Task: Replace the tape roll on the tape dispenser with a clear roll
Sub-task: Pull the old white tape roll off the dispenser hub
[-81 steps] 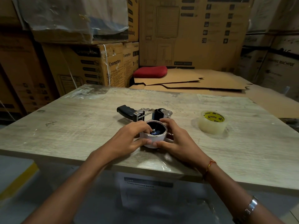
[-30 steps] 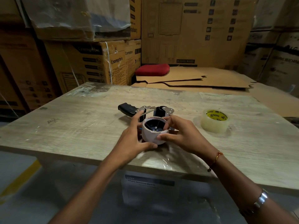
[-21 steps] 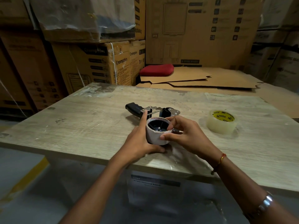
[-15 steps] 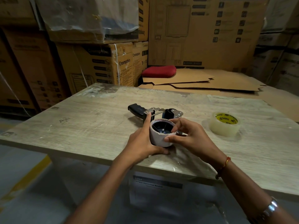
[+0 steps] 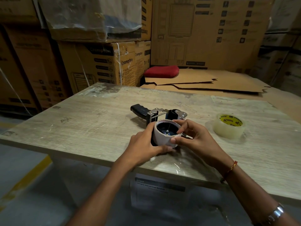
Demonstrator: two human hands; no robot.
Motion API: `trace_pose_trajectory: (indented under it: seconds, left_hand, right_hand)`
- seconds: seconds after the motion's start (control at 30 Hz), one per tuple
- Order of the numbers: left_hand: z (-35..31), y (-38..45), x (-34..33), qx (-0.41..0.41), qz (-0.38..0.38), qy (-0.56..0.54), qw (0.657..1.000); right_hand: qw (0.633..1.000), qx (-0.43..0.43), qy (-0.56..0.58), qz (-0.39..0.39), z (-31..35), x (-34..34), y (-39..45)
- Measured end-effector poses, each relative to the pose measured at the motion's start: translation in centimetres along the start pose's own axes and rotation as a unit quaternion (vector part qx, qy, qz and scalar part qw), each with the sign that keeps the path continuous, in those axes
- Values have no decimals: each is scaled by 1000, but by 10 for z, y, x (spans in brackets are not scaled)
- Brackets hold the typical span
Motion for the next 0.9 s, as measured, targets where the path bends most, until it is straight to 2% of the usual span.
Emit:
trace_pose_trajectory:
  seconds: [0.23,0.33,0.4,0.47,0.57,0.63,0.7,0.77,0.9]
  left_hand:
    - [-9,-1,-4,-37,-6,55,998]
    - [-10,-1,-5,-46,-5,56,997]
    - [-10,0,-5,-48,0,59,997]
    - [-10,0,-6,-52,5,63,997]
    - [-11,0,-5,-55,8,64,996]
    - [-11,-1,-5,-56,9,65,996]
    - [-12,0,-4,-57,10,67,996]
    - [-12,-1,-5,-57,10,66,996]
    - [-9,0,-3,-49,2,78,996]
  right_hand:
    - [999,-37,-22,20,-9,0,3]
    - [992,-16,-116,38,0,-6,2]
    - [965,52,-255,34,16,-9,-2]
    - [922,105,-372,22,29,-15,-8]
    - [885,128,-447,29,30,-22,-12]
    - [902,124,-412,28,27,-18,-11]
    - [951,86,-294,32,21,-13,-8]
    - [980,42,-192,43,13,-13,-6]
    - [979,68,-191,25,15,-13,-8]
Point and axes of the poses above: each hand's wrist, its own y-axis towards the middle knuckle, its own x-axis out of the back of the hand, z = x × y, the point moved 10 cm from there along y, towards the middle knuckle, and after that the axes turned 12 degrees about y, right-handed, at the moved point
